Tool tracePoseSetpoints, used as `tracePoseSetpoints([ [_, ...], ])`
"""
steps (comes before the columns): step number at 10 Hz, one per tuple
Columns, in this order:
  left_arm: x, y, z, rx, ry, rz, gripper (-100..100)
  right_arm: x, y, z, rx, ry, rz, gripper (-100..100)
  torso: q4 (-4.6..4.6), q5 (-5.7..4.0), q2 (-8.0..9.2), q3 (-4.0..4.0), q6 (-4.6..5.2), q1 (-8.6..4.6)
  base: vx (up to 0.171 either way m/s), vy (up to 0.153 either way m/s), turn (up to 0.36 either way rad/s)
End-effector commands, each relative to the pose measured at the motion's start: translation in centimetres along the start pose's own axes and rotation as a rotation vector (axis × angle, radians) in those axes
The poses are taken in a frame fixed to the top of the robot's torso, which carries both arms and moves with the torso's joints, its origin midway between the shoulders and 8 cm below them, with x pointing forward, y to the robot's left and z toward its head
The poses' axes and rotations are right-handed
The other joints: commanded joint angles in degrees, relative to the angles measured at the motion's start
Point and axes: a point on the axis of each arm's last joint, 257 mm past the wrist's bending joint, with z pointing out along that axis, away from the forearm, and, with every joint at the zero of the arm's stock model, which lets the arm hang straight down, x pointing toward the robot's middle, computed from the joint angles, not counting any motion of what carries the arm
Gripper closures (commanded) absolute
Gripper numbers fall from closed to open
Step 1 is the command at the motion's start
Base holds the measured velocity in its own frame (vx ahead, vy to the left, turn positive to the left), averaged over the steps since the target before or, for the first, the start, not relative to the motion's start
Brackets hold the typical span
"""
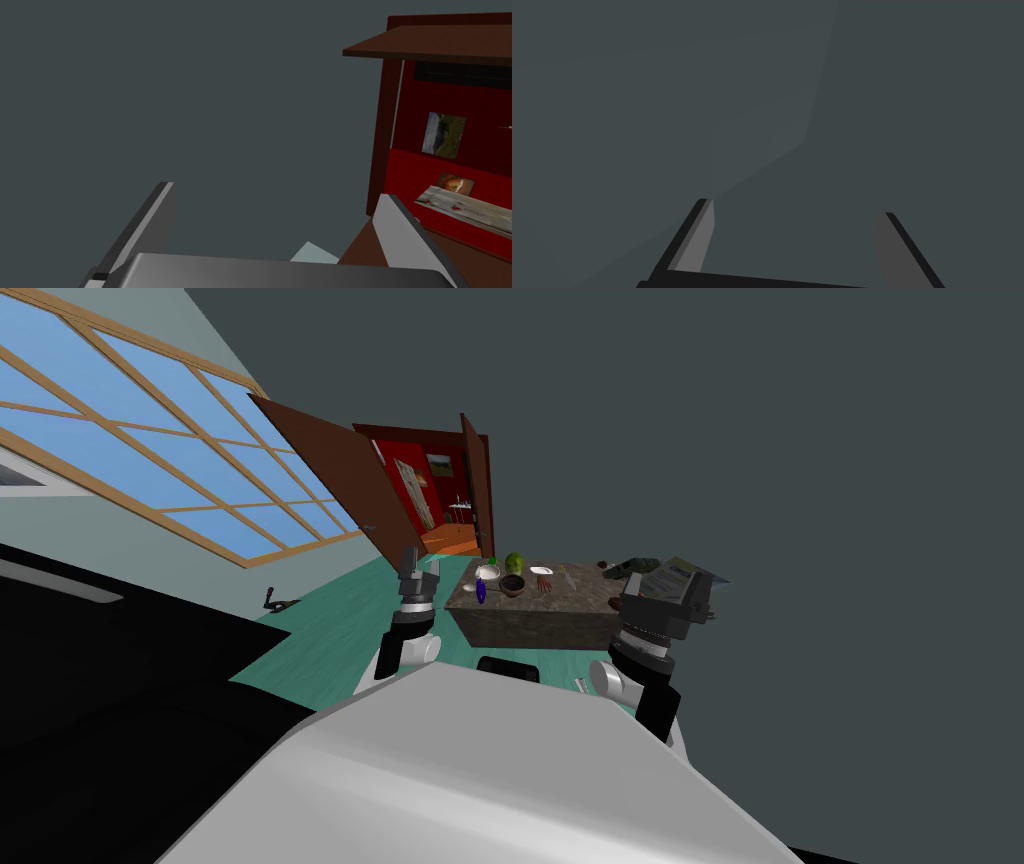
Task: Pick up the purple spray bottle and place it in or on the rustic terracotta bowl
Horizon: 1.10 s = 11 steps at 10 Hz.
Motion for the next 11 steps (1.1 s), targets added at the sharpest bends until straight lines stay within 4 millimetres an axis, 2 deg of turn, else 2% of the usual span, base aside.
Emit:
tracePoseSetpoints([
  [1, 0.2, 1.5, -0.4, -0.035, 0.038, 0.048, -100, 0.0, 0.0, 0.0, 0.000, 0.000, 0.000, 0, 0.00, 0.00, 0.00, 0.00, 0.00, 0.00, -0.005, -0.020, 0.011],
  [6, -0.4, 6.9, -2.8, -0.164, 0.110, 0.197, -100, 0.0, 0.0, 0.0, 0.000, 0.000, 0.000, 0, 0.02, -0.04, 0.09, 0.05, 0.00, -0.19, -0.018, -0.054, 0.021],
  [11, -2.2, 12.2, -6.1, -0.298, 0.173, 0.352, -100, 0.0, 0.0, 0.0, 0.000, 0.000, 0.000, 0, 0.02, -0.06, 0.10, 0.06, 0.00, -0.24, -0.023, -0.065, 0.023],
])
